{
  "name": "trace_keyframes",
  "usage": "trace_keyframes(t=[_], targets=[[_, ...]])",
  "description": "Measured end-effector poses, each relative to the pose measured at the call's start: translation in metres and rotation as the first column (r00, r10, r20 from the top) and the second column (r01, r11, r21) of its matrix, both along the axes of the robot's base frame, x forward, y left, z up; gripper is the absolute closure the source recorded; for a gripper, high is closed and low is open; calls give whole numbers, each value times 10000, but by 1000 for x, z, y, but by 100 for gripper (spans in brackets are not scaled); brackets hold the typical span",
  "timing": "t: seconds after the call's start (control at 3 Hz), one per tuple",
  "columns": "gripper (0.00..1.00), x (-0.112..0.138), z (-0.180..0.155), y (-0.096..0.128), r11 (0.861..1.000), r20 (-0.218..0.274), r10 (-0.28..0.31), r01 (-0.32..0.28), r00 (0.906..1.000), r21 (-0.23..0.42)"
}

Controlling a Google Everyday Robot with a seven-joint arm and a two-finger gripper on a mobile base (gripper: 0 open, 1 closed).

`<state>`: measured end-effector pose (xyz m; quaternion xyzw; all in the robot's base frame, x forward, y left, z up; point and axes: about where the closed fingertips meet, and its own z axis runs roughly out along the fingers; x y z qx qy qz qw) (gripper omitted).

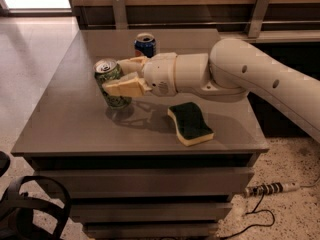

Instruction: Knock green can over

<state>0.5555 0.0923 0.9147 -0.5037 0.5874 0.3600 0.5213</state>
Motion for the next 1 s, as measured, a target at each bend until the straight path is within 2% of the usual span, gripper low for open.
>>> trace_keyframes(t=[0.33,0.67,1.0], targets=[[100,10,17,-8,9955,-44,36,-40,10000,-947],[100,12,28,-14,9740,-197,35,-79,9998,-2266],[100,8,33,-13,9397,-121,43,-82,9999,-3418]])
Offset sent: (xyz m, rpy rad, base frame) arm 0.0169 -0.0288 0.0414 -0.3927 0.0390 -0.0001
